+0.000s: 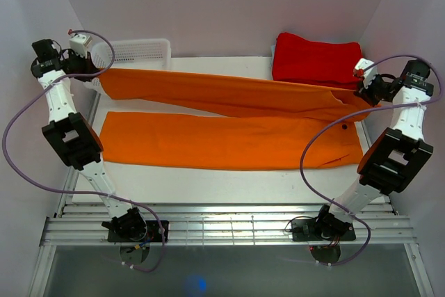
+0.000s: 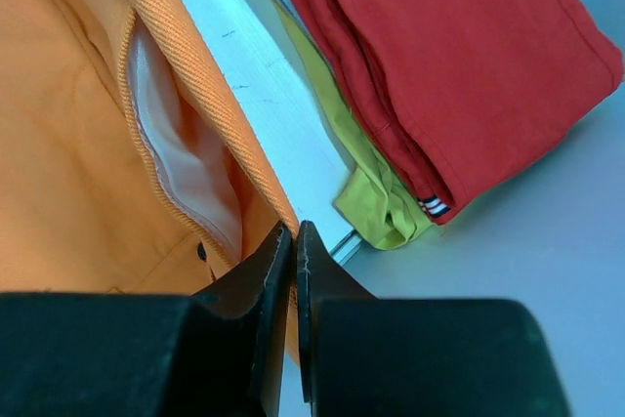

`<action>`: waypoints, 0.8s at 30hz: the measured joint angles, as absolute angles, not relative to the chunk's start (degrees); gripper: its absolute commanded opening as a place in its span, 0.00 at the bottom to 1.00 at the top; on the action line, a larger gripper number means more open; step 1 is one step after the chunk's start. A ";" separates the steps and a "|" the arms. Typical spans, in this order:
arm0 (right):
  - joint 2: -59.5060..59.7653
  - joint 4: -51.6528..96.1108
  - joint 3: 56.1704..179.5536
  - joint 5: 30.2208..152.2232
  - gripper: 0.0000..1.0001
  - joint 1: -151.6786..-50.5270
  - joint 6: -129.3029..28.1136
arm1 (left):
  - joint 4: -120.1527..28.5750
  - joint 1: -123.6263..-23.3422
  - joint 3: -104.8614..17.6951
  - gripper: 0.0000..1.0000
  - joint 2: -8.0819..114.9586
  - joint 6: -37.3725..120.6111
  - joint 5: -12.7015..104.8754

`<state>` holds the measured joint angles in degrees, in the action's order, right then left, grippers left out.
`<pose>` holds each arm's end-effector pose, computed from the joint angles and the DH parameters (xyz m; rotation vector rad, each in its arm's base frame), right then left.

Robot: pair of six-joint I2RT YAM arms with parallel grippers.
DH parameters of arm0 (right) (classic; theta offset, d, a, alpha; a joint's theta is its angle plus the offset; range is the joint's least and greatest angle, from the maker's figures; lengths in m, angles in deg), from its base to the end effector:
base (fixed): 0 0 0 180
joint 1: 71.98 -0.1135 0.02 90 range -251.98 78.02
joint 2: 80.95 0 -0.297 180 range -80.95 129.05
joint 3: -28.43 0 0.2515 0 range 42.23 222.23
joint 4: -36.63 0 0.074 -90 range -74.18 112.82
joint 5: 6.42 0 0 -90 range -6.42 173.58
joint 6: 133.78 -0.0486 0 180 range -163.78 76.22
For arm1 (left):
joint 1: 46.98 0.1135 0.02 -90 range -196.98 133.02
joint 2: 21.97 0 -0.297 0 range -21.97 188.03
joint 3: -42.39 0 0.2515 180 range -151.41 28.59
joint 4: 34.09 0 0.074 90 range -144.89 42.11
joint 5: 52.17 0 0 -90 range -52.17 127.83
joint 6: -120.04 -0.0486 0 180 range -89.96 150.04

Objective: Fold and stack the trousers
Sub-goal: Fold the trousers

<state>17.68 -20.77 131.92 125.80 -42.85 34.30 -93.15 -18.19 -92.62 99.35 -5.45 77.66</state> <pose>0.3496 -0.1575 0.3411 -1.1641 1.8678 -0.0957 0.4505 0.2120 0.3475 0.4410 2.1094 -0.1885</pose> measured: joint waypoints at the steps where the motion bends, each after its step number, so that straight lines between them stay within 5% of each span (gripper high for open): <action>1: 17.66 -20.77 132.16 126.48 0.08 -42.59 34.24 | -92.80 -18.17 -92.62 0.00 99.15 -5.40 77.79; 24: 11.30 -19.09 129.71 131.90 0.08 -40.91 35.83 | -84.71 -16.18 -87.79 0.00 94.80 -1.51 80.63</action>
<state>11.30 -19.09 129.71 131.90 -40.91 35.83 -84.71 -16.18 -87.79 94.80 -1.51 80.63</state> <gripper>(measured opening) 0.083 0.033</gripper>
